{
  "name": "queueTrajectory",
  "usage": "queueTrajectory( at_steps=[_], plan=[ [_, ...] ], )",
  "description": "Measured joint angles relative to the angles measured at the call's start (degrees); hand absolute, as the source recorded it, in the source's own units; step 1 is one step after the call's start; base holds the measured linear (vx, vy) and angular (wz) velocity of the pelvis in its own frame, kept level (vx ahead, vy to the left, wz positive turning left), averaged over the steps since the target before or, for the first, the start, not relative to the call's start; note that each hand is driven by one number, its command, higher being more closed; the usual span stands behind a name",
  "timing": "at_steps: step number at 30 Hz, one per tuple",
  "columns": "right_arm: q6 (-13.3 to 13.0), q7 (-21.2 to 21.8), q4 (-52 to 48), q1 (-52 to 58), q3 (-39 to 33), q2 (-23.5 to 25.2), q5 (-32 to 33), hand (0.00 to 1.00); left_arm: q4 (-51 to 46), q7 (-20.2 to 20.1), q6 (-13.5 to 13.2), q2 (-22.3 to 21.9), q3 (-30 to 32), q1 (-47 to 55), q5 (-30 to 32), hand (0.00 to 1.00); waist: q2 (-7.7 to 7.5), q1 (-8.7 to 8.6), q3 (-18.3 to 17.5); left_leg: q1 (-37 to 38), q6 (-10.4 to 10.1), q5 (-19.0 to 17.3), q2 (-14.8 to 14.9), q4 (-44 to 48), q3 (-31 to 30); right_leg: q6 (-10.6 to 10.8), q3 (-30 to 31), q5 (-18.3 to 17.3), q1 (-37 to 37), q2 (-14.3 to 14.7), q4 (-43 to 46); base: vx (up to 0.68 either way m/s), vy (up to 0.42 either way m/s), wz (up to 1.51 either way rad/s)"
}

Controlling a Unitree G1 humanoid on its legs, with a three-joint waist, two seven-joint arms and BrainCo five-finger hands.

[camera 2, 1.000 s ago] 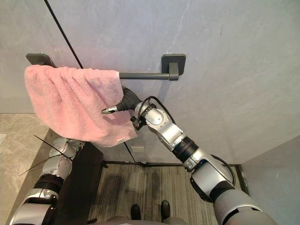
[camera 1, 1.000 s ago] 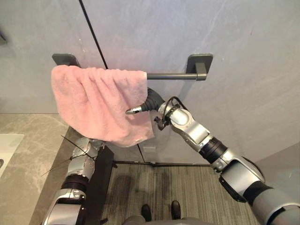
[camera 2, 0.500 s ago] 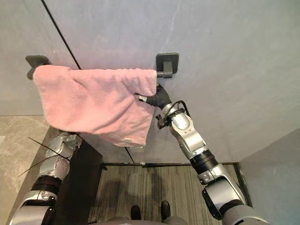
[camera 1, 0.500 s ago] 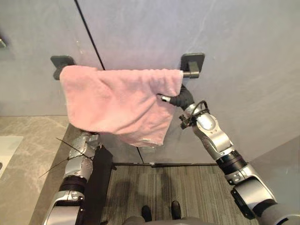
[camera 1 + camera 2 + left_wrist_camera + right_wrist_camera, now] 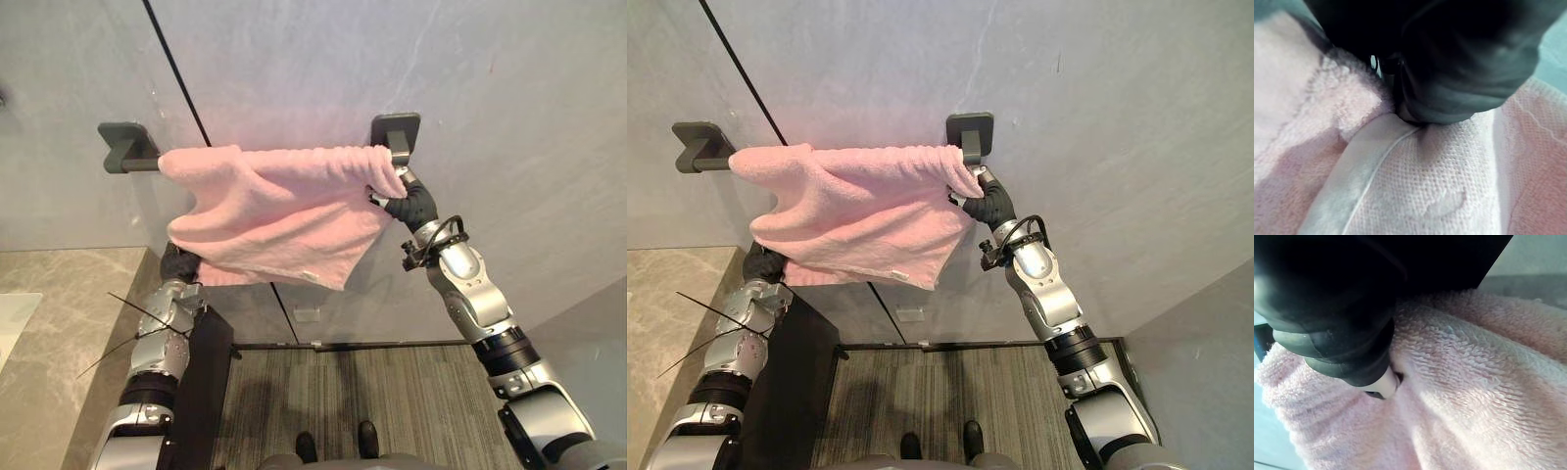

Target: Organize washtable

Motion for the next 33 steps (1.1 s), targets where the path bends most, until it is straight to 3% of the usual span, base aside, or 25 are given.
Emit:
queueTrajectory(
  at_steps=[11, 24, 25, 29, 30, 33],
  plan=[
    [0.1, 0.4, 0.0, -0.2, 2.07, -0.04, 0.02, 1.0, 1.4, 0.03, 0.01, -0.37, 1.03, 1.34, 0.03, 1.0, 0.0, 0.18, -0.24, -0.05, 0.11, 0.08, -0.01, -0.12, -0.57, 0.0, -0.49, 0.0, 0.15, 0.0, -0.02, 0.0, 0.0, 0.02],
    [0.19, 1.81, -0.02, -4.6, 10.78, -1.0, 2.31, 1.0, 7.31, 0.11, 0.21, -0.64, 2.45, 3.66, 1.84, 1.0, -0.33, 0.43, -1.4, -0.34, 0.03, 0.47, 0.06, -0.45, -1.84, 0.0, -1.61, -0.01, 0.17, 0.06, -0.03, 0.0, 0.005, 0.04],
    [0.19, 1.97, -0.02, -4.6, 10.78, -1.01, 2.31, 1.0, 7.41, 0.08, 0.23, -0.64, 2.45, 3.66, 2.39, 0.0, -0.39, 0.44, -1.43, -0.39, 0.01, 0.48, 0.05, -0.45, -1.96, 0.0, -1.75, 0.0, 0.18, 0.05, -0.02, -0.02, 0.022, 0.04],
    [0.2, 2.64, -0.01, -4.6, 10.79, -1.03, 2.31, 1.0, 7.6, 0.03, 0.27, -0.64, 2.44, 3.7, 3.76, 0.0, -0.39, 0.37, -1.45, -0.37, 0.04, 0.75, 0.03, -0.67, -2.16, 0.0, -1.92, -0.01, 0.18, 0.04, -0.03, -0.01, 0.006, 0.01],
    [0.21, 2.65, -0.01, -4.6, 10.79, -1.04, 2.31, 0.0, 7.6, 0.01, 0.29, -0.64, 2.43, 3.7, 3.94, 0.0, -0.39, 0.36, -1.45, -0.34, 0.05, 0.83, 0.02, -0.77, -2.21, 0.0, -1.95, -0.01, 0.18, 0.04, -0.03, -0.02, 0.019, 0.04],
    [0.27, 2.67, 0.03, -4.58, 10.78, -1.2, 2.32, 0.0, 7.6, -0.24, 0.36, -0.64, 2.33, 3.71, 4.97, 0.0, -0.38, 0.22, -1.46, -0.28, 0.02, 1.02, 0.02, -1.01, -2.34, -0.01, -2.05, -0.01, 0.18, 0.06, -0.03, 0.0, 0.0, 0.0]
  ],
)
